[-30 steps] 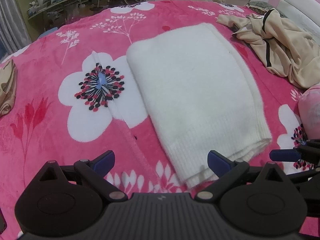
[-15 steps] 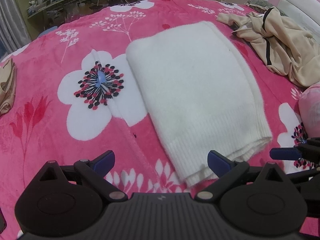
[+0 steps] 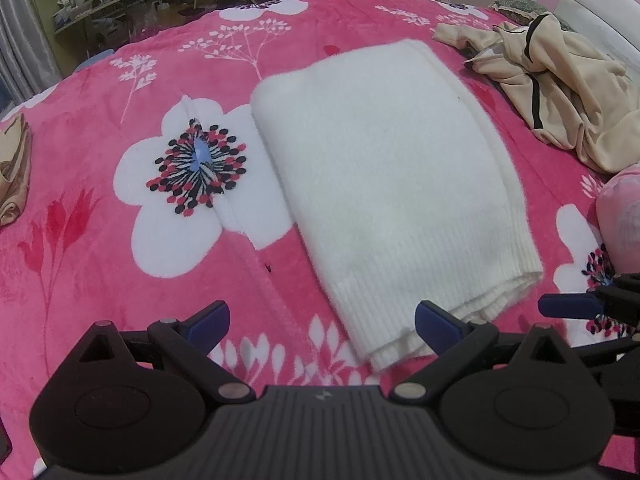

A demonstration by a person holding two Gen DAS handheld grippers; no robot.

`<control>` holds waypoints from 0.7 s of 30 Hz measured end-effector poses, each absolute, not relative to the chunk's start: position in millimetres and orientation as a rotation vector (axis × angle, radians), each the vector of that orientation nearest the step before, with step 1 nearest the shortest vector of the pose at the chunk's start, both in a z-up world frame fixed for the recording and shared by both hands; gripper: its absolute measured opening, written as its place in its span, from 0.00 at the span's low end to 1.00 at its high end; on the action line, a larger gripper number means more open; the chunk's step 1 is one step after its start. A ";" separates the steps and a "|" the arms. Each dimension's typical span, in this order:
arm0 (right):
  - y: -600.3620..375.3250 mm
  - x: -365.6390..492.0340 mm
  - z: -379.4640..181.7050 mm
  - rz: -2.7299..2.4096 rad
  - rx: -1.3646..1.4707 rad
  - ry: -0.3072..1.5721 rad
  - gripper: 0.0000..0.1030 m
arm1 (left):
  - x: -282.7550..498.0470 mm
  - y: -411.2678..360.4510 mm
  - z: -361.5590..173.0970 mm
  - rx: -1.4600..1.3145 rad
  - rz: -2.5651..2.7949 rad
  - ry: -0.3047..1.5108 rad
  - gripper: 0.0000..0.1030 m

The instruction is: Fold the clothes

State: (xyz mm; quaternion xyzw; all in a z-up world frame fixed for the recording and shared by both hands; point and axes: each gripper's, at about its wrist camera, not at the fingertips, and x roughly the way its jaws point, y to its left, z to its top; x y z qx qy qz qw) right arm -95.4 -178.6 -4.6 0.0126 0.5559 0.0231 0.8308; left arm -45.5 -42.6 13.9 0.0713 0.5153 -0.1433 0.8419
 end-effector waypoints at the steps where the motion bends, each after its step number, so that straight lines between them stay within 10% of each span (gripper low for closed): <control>1: -178.6 -95.4 -4.6 0.049 0.026 1.179 0.56 | -45.8 -42.6 14.1 0.151 -0.304 1.087 0.97; 21: -179.3 -95.2 -4.2 0.054 0.020 1.181 0.56 | -44.4 -43.1 12.9 0.150 -0.299 1.097 0.97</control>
